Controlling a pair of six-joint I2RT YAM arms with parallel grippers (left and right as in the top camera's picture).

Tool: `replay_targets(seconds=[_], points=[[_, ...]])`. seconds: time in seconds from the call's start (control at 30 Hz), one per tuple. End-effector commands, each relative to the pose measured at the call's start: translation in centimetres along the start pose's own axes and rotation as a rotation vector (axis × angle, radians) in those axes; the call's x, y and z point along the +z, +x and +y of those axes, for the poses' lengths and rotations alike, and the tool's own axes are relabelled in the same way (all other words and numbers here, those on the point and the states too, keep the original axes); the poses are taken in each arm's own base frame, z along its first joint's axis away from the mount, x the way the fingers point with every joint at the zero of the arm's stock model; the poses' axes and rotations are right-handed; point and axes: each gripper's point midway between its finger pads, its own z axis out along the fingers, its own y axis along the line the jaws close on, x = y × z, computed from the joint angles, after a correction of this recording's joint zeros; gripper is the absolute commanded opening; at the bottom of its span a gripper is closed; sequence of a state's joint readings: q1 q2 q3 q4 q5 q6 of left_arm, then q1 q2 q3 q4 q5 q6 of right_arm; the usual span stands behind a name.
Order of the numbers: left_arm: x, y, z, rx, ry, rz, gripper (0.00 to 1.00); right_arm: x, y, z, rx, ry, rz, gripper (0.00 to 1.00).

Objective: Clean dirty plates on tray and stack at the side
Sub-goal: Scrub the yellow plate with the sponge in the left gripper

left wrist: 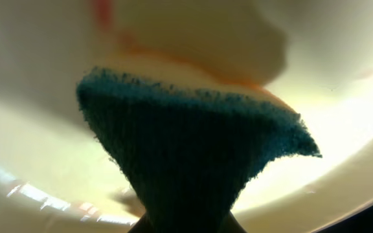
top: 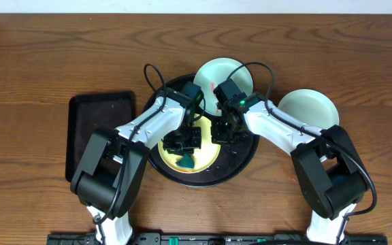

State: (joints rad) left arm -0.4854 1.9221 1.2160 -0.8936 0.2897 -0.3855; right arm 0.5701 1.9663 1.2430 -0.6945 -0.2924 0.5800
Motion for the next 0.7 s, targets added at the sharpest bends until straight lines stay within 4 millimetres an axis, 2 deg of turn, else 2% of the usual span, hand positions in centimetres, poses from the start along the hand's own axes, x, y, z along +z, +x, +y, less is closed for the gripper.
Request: replay_targets(seconds=[0.0,0.07,0.13,0.27,0.5,0.67], points=[[0.4,-0.8,-1.4,0.061,0.08,-0.021,0.08,0.9,-0.2,-0.6,-0.003,0.019,0.009,0.01],[0.3,-2.3,-1.5,0.032,0.07,-0.086,0.07,0.9,-0.2,-0.6,-0.002,0.019,0.009,0.01],[0.2,-3.6,-0.7,-0.032,0.021,-0.15,0.07,0.9,-0.2,-0.7,-0.002,0.019,0.01,0.01],[-0.6,-5.8,2.9,-0.215,-0.165,-0.298,0.07,0.9,-0.2,-0.7,-0.002,0.02,0.01,0.01],[-2.1,-7.0,6.2,-0.405,-0.313,-0.438,0.07,0.9,-0.2,-0.7,-0.002,0.02,0.009,0.01],[-2.3,-7.1,6.2,-0.386,-0.321,-0.442,0.07,0.9,-0.2,-0.7,-0.002,0.021,0.011,0.01]])
